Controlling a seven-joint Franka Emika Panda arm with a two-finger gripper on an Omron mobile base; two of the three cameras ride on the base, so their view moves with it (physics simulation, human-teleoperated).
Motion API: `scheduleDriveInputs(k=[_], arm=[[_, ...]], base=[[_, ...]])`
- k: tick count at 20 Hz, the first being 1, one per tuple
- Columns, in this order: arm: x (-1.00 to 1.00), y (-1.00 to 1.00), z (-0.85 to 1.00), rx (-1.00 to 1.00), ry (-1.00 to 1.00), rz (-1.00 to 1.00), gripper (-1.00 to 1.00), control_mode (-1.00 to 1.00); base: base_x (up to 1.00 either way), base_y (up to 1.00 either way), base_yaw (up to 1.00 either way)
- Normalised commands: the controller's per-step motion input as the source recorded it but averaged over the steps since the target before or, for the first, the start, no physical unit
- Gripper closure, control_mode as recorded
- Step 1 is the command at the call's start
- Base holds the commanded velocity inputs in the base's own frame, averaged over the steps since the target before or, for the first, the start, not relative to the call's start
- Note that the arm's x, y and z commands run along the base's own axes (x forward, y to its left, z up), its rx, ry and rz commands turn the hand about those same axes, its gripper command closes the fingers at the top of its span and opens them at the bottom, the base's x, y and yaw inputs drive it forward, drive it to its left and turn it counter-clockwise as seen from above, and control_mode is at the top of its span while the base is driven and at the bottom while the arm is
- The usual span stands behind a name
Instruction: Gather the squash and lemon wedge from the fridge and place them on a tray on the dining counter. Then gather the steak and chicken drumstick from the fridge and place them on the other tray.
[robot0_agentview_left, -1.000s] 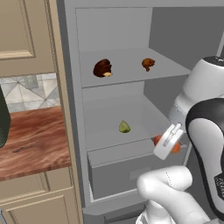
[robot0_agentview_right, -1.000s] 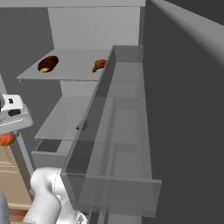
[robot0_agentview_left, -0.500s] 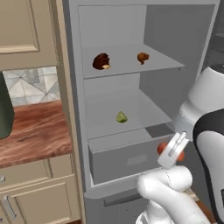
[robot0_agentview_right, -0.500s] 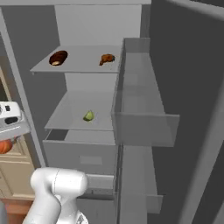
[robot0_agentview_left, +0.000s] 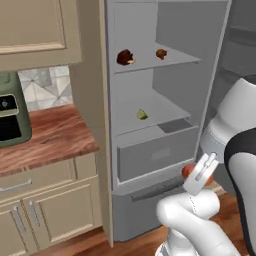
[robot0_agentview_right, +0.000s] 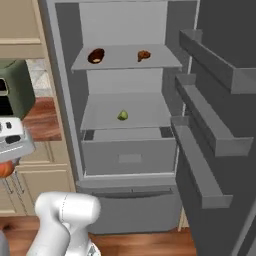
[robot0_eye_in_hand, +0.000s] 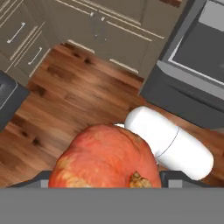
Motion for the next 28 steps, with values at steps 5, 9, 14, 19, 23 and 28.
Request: scheduleDriveInputs(k=[5,9,14,19,23,28], arm=[[0.0,0.0,0.0,0.0,0.0,0.0,1.0,1.0],[0.0,0.0,0.0,0.0,0.0,0.0,1.0,1.0],[0.0,0.0,0.0,0.0,0.0,0.0,1.0,1.0],[0.0,0.0,0.0,0.0,0.0,0.0,1.0,1.0],[0.0,0.0,0.0,0.0,0.0,0.0,1.0,1.0],[0.0,0.0,0.0,0.0,0.0,0.0,1.0,1.0]], base=[[-0.76,0.3,-0.57],[-0.7,0.22,-0.6],[-0.57,0.14,-0.64],[-0.53,0.08,-0.65],[-0.47,0.04,-0.65],[-0.08,-0.02,-0.57]])
